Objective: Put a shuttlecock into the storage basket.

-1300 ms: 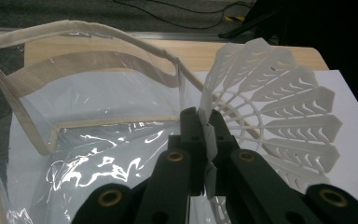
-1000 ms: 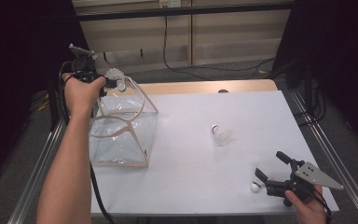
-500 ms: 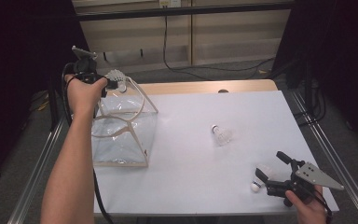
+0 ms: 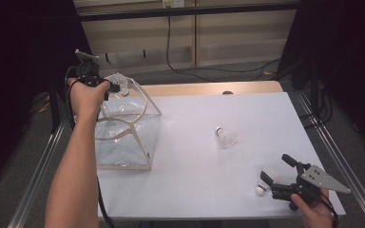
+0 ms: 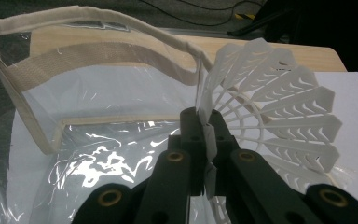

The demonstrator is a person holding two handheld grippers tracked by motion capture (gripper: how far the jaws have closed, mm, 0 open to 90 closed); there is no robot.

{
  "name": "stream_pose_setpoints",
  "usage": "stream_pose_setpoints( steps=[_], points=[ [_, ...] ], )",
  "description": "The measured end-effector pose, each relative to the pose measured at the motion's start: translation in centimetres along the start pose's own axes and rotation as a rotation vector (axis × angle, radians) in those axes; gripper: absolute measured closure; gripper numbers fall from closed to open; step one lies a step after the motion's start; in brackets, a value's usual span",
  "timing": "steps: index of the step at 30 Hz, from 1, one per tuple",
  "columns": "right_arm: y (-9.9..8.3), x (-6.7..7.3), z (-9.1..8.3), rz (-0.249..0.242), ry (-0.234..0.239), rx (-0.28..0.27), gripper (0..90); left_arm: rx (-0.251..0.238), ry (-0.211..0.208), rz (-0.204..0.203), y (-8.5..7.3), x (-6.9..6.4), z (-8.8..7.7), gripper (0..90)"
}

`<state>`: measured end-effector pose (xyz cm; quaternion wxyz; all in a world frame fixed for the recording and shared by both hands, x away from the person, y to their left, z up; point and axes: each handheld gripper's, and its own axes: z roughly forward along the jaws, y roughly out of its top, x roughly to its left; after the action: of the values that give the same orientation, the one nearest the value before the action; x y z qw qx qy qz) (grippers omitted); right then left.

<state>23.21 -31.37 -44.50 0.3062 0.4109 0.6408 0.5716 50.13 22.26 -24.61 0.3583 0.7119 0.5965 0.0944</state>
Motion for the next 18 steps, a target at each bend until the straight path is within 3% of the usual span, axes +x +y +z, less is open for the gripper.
stream_pose_setpoints(
  steps=[9, 18],
  points=[
    [0.0, 0.0, 0.0, 0.003, -0.001, 0.002, 0.8, 0.005, 0.012, -0.002, -0.1, 0.4, 1.0, 88.5],
    [-0.1, 0.0, 0.0, 0.006, 0.0, 0.003, 0.8, -0.003, 0.022, 0.007, -0.2, 0.6, 1.3, 80.9]
  ],
)
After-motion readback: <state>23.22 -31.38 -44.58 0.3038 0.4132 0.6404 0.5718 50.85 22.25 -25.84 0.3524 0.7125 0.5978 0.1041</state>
